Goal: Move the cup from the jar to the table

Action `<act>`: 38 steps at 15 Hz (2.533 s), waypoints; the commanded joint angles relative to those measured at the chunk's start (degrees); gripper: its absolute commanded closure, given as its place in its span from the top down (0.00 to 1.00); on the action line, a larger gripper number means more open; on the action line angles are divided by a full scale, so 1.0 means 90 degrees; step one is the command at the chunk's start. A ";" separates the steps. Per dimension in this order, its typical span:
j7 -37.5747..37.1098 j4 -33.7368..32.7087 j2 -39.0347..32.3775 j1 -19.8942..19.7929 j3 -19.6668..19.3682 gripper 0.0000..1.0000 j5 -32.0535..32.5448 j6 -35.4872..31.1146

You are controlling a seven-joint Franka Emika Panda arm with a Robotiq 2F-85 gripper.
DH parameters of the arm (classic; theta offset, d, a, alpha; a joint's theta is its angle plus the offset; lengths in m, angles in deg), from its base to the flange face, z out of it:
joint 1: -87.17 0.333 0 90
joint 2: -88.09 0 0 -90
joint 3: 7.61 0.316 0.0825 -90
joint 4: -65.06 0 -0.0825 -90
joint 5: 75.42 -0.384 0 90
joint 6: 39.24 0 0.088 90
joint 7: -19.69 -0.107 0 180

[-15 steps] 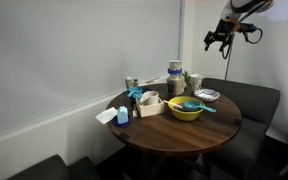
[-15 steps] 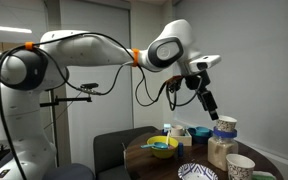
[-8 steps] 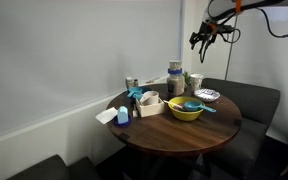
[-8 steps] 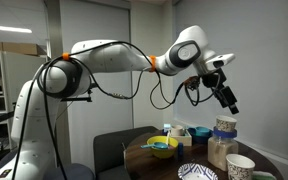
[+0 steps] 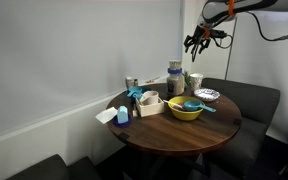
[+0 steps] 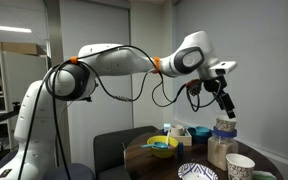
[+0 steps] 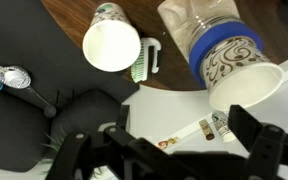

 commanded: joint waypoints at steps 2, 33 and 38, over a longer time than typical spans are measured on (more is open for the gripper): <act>-0.0482 -0.0764 -0.0889 -0.0071 0.0186 1.00 -0.0908 -0.0294; -0.0411 -0.2119 -0.0913 0.0157 0.0693 0.01 -0.1704 0.1173; -0.0535 -0.2025 -0.1147 0.0300 0.0700 0.01 -0.1339 0.2053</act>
